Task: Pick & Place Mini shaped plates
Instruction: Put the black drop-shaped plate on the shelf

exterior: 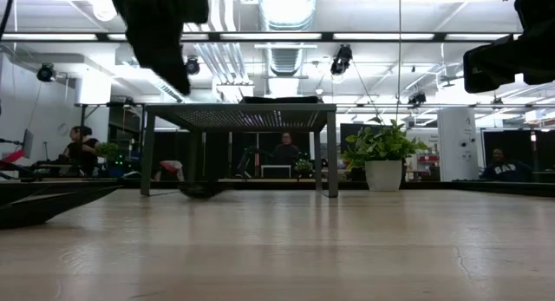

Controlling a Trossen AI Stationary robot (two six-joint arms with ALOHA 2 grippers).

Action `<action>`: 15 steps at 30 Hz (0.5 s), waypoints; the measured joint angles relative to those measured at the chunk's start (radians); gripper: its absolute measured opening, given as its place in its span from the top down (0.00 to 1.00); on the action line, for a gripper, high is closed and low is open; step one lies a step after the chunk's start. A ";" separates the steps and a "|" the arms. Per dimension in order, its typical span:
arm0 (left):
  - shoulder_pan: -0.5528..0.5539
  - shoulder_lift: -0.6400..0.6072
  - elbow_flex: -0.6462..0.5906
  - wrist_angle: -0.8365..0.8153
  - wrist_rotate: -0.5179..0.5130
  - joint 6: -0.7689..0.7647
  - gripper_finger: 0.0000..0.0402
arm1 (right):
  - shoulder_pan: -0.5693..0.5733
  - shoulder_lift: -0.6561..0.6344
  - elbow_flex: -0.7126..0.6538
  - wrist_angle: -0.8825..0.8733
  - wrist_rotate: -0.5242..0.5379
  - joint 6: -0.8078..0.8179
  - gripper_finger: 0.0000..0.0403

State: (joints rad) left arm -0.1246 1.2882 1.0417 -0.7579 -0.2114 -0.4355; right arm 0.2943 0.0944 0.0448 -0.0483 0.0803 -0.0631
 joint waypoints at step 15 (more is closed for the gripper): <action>-0.002 0.226 -0.109 0.202 -0.217 0.099 0.72 | 0.000 0.000 0.000 0.000 0.000 0.000 0.84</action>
State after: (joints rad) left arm -0.1265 1.5144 0.9329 -0.5558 -0.4281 -0.3368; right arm 0.2939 0.0944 0.0448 -0.0483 0.0803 -0.0631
